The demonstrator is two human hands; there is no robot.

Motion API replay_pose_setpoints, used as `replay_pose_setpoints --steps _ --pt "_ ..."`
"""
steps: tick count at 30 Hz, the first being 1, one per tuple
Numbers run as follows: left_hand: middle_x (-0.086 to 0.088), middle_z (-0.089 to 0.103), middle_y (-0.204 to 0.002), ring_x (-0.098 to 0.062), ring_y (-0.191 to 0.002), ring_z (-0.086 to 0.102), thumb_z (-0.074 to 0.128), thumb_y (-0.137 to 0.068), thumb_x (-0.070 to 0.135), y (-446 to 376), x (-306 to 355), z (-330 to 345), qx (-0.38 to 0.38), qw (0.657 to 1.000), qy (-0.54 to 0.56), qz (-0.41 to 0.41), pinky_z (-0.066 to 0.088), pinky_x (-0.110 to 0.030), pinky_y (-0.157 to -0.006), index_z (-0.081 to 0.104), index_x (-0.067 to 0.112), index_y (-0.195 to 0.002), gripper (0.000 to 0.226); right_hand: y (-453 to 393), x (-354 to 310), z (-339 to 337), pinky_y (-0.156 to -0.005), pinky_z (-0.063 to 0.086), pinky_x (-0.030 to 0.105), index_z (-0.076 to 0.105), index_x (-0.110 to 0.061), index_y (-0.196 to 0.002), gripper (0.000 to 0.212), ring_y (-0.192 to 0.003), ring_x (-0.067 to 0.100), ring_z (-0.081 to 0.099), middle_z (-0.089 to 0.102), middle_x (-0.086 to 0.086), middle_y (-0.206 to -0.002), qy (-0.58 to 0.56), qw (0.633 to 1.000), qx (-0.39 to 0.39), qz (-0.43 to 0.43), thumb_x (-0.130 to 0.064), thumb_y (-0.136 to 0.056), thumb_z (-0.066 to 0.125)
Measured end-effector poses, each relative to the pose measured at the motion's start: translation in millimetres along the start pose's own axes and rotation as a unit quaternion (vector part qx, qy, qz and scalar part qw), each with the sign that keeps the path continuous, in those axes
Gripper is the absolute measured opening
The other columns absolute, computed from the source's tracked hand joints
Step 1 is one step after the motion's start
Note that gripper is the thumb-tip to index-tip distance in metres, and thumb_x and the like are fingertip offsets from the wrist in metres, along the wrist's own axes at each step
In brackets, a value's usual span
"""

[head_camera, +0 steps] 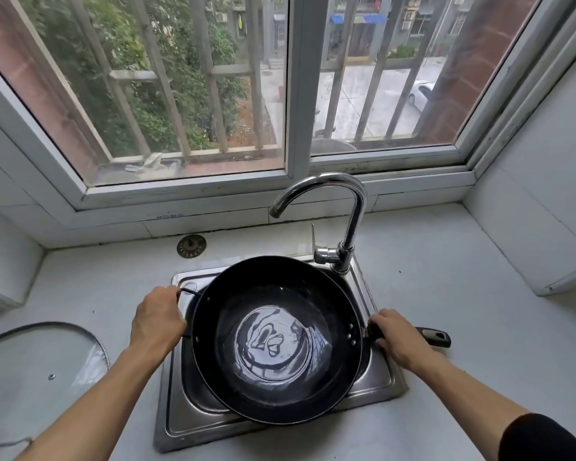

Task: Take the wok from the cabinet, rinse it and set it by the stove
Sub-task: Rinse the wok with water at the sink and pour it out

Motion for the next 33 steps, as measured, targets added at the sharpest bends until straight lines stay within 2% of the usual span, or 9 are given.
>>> replay_pose_setpoints --steps 5,9,12,15,20,24,27,29,33 --pt "-0.013 0.058 -0.083 -0.036 -0.073 0.057 0.054 -0.077 0.0 2.2 1.4 -1.8 0.004 1.0 0.012 0.004 0.049 -0.04 -0.062 0.063 0.006 -0.091 0.018 1.2 1.5 -0.5 -0.082 0.041 0.031 0.059 -0.018 -0.097 0.026 -0.101 0.019 0.048 0.052 -0.004 -0.098 -0.021 0.999 0.006 0.031 -0.006 -0.075 0.068" --pt "-0.011 0.059 -0.084 -0.034 -0.074 0.058 0.057 -0.079 0.003 3.1 1.5 -4.7 0.007 1.0 0.016 0.009 0.048 -0.04 -0.063 0.064 0.007 -0.093 0.016 -1.9 -3.4 -4.5 -0.089 0.042 0.03 0.057 -0.018 -0.115 0.039 -0.11 0.021 0.047 0.053 0.0 -0.11 -0.026 0.999 -0.004 0.044 -0.005 -0.079 0.062" --pt "-0.009 0.059 -0.084 -0.032 -0.074 0.058 0.058 -0.08 0.004 4.4 4.1 -6.9 0.005 1.0 0.025 0.013 0.049 -0.04 -0.063 0.064 0.007 -0.096 0.017 -9.6 -19.7 -26.0 -0.089 0.046 0.032 0.057 -0.02 -0.119 0.04 -0.11 0.02 0.05 0.053 -0.001 -0.114 -0.046 0.997 0.056 0.033 -0.006 -0.081 0.054" --pt "-0.008 0.059 -0.086 -0.03 -0.075 0.058 0.06 -0.082 0.006 6.9 4.3 -7.6 0.002 0.999 0.032 0.006 0.049 -0.039 -0.063 0.064 0.008 -0.097 0.016 -25.6 -53.9 -53.6 -0.088 0.046 0.03 0.058 -0.021 -0.119 0.035 -0.103 0.015 0.052 0.053 -0.004 -0.113 -0.088 0.987 0.131 -0.028 -0.011 -0.085 0.056" --pt "-0.008 0.059 -0.094 -0.03 -0.089 0.056 0.062 -0.08 0.012 12.0 5.6 -8.0 -0.003 0.999 0.043 0.005 0.051 -0.041 -0.067 0.062 0.009 -0.101 0.021 -64.1 -105.3 -75.7 -0.101 0.041 0.029 0.055 -0.02 -0.127 0.042 -0.116 0.016 0.044 0.048 0.001 -0.125 -0.09 0.974 0.188 -0.086 -0.015 -0.086 0.063" --pt "-0.006 0.058 -0.097 -0.028 -0.092 0.055 0.065 -0.081 0.015 15.0 7.1 -9.3 0.006 0.998 0.056 0.008 0.049 -0.038 -0.065 0.062 0.011 -0.105 0.025 -97.5 -120.7 -76.2 -0.106 0.039 0.036 0.052 -0.017 -0.132 0.051 -0.125 0.028 0.043 0.044 0.012 -0.135 -0.065 0.98 0.181 -0.058 -0.014 -0.084 0.068" --pt "-0.005 0.058 -0.101 -0.026 -0.091 0.055 0.065 -0.081 0.014 15.6 4.7 -5.7 0.004 0.997 0.073 0.011 0.048 -0.035 -0.065 0.062 0.01 -0.109 0.028 -125.1 -117.4 -66.8 -0.111 0.033 0.041 0.045 -0.015 -0.138 0.059 -0.133 0.036 0.034 0.036 0.021 -0.143 -0.043 0.991 0.126 -0.022 -0.013 -0.084 0.067" --pt "-0.004 0.056 -0.101 -0.024 -0.09 0.055 0.063 -0.081 0.006 15.6 2.5 -2.6 0.003 0.996 0.088 0.014 0.044 -0.031 -0.067 0.062 0.009 -0.108 0.028 -140.6 -114.5 -59.5 -0.108 0.037 0.04 0.045 -0.011 -0.135 0.056 -0.128 0.037 0.038 0.039 0.02 -0.139 -0.014 0.995 0.094 -0.01 -0.008 -0.082 0.064" --pt "-0.006 0.058 -0.106 -0.025 -0.094 0.057 0.065 -0.077 -0.005 15.8 -0.9 1.8 0.001 0.994 0.107 0.015 0.05 -0.033 -0.075 0.063 0.006 -0.113 0.038 -159.9 -118.7 -56.8 -0.081 0.049 0.041 0.053 -0.005 -0.103 0.03 -0.095 0.037 0.056 0.053 0.014 -0.109 0.012 0.995 0.096 -0.009 0.005 -0.075 0.05"
Point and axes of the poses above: each hand's wrist, its own y-axis away from the middle knuckle, its own z-axis out of the palm, x = y × z, the point moved 7 cm from there along -y, towards the middle knuckle
